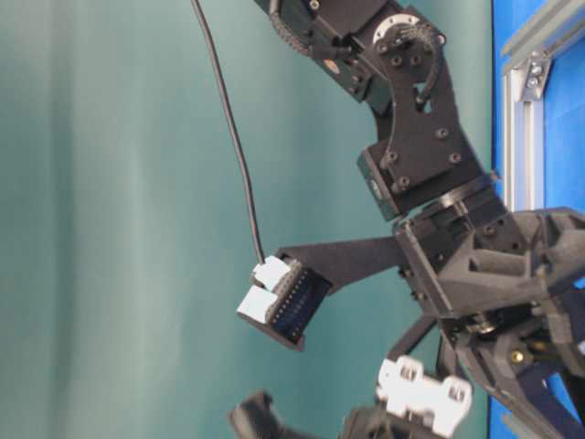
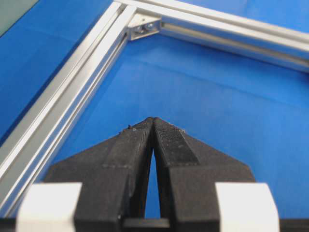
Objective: Insert the wire through the string loop located on the left side.
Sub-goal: 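Push the USB plug through the white loop with the right gripper, then move the open left gripper to the plug emerging from the loop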
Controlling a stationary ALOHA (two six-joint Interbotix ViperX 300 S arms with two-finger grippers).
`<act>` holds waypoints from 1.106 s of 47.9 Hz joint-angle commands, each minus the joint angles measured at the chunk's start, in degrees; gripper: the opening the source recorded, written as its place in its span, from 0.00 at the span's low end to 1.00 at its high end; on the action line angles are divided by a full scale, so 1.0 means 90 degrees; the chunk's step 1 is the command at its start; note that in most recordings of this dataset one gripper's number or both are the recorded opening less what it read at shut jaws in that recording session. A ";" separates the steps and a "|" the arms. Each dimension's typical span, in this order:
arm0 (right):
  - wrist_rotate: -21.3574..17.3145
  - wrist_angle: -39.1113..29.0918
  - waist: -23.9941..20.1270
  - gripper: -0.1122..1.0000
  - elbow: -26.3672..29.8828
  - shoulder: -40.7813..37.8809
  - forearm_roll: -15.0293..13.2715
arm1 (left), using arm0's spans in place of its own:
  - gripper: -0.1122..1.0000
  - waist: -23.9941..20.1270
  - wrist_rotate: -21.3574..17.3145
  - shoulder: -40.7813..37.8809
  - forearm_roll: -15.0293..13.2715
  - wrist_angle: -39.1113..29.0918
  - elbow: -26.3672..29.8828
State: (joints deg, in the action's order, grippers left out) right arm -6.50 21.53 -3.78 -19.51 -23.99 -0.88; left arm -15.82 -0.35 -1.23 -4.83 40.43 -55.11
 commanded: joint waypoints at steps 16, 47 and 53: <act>0.0010 0.0020 0.0010 0.10 0.0117 0.0117 0.0000 | 0.10 0.0010 -0.0010 0.1826 0.0020 0.0039 -0.1738; 0.0010 0.0020 0.0020 0.10 0.0107 0.0117 0.0000 | 0.10 0.0459 0.0098 0.3330 0.0029 -0.0850 -0.2510; 0.0010 0.0010 0.0020 0.10 0.0107 0.0127 0.0000 | 0.10 0.1143 0.0088 0.3398 0.0049 -0.0869 -0.2559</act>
State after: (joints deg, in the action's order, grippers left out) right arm -6.50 21.45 -3.78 -19.51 -23.99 -0.88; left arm -9.05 0.44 28.83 -4.66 32.52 -78.40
